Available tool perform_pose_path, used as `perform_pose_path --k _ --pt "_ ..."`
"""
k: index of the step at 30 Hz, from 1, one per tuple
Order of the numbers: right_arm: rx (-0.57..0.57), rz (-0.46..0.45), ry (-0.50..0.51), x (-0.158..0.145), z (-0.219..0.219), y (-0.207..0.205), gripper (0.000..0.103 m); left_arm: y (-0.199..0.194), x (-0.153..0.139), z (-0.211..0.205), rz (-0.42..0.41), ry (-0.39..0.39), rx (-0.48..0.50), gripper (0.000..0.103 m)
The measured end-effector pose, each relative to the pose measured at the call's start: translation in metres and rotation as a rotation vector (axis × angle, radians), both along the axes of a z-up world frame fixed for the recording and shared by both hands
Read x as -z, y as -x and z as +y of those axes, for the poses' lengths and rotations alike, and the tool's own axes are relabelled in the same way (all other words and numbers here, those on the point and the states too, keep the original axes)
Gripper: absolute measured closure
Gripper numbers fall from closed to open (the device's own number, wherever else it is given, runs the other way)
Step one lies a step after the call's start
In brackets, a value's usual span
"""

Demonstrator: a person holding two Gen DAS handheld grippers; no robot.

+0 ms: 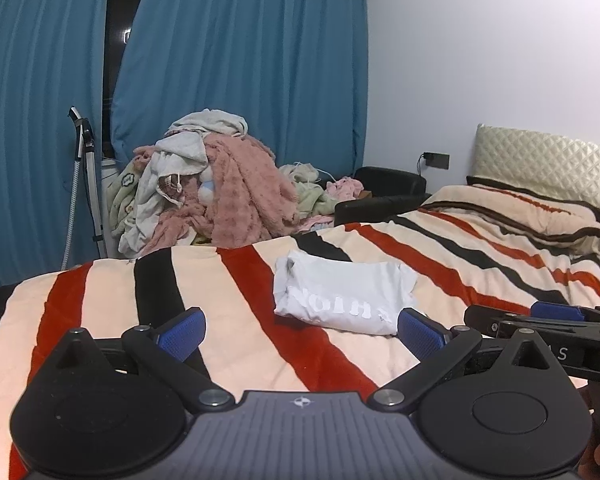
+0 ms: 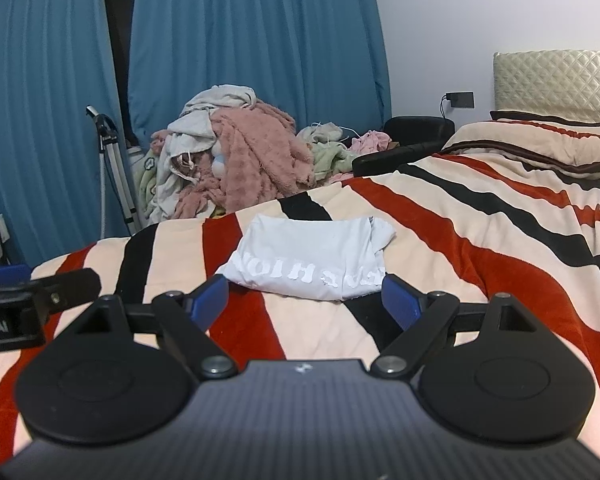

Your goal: Fold clothes

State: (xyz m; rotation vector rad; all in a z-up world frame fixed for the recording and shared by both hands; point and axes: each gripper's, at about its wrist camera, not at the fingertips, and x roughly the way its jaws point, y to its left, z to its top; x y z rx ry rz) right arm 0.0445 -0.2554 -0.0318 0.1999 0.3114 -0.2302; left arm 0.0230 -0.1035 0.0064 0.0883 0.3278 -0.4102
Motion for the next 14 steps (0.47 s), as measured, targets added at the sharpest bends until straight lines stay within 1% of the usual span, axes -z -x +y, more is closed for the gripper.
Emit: perform_pose_path --k 6,14 --pt "-0.001 0.011 -0.004 0.0011 -0.0009 -0.0032 0.018 -0.0003 0.0010 -0.0001 0.007 0.015 -0.004 0.000" --pt "0.004 0.014 0.001 0.0026 -0.0006 -0.0046 0.017 0.0010 0.0029 0.0008 -0.009 0.028 -0.017 0.000"
